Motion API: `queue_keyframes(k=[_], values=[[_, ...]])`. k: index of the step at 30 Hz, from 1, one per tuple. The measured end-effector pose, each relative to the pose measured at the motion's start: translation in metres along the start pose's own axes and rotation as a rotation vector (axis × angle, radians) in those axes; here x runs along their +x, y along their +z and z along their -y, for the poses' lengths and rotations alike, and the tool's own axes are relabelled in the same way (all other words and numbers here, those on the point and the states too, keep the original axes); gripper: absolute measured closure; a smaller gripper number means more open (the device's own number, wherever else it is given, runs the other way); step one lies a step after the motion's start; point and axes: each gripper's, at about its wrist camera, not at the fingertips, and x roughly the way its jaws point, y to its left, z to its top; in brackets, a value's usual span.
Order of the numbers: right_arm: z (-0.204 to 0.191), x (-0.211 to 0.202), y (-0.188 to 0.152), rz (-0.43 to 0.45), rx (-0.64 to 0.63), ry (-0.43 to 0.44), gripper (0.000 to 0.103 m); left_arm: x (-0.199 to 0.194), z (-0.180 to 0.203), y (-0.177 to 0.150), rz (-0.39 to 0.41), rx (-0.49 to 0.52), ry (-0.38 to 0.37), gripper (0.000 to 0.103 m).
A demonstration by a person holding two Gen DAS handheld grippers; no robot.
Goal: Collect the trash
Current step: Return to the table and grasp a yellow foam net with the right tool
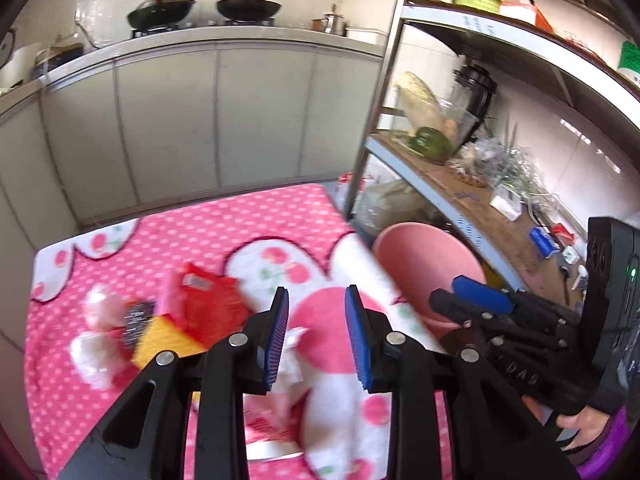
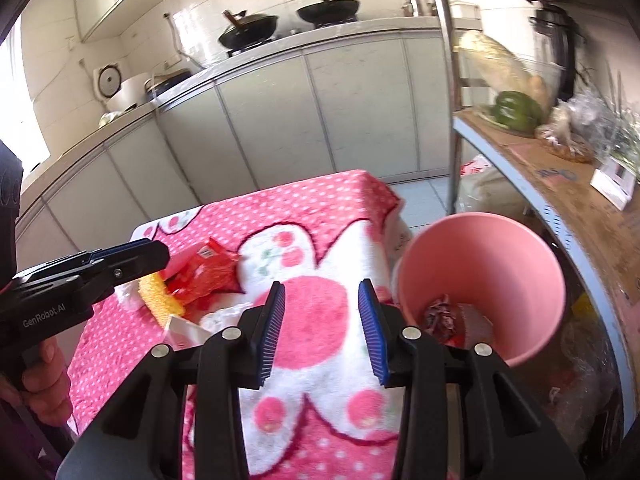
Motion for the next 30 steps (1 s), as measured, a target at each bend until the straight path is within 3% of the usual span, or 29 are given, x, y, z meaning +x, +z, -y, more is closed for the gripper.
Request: queue_keyframes(k=[11,15,21,27,30], values=[[-0.062,0.034,0.010,-0.081,-0.103,0.112,0.064,-0.031,-0.124,-0.042,-0.026,-0.168,0.196,0.075],[-0.076,0.045,0.012,-0.108,-0.131,0.132,0.064,-0.029,-0.158,-0.055,-0.061,-0.252,0.219,0.074],[-0.090,0.058,0.013,-0.147,-0.149,0.153,0.064,-0.015,-0.175,-0.058,-0.086,-0.332,0.181,0.074],[-0.105,0.066,0.011,-0.181,-0.184,0.173,0.064,0.009,-0.183,-0.062,-0.153,-0.343,0.238,0.073],[-0.115,0.071,0.012,-0.196,-0.204,0.191,0.064,0.013,-0.188,-0.067,-0.157,-0.353,0.231,0.073]])
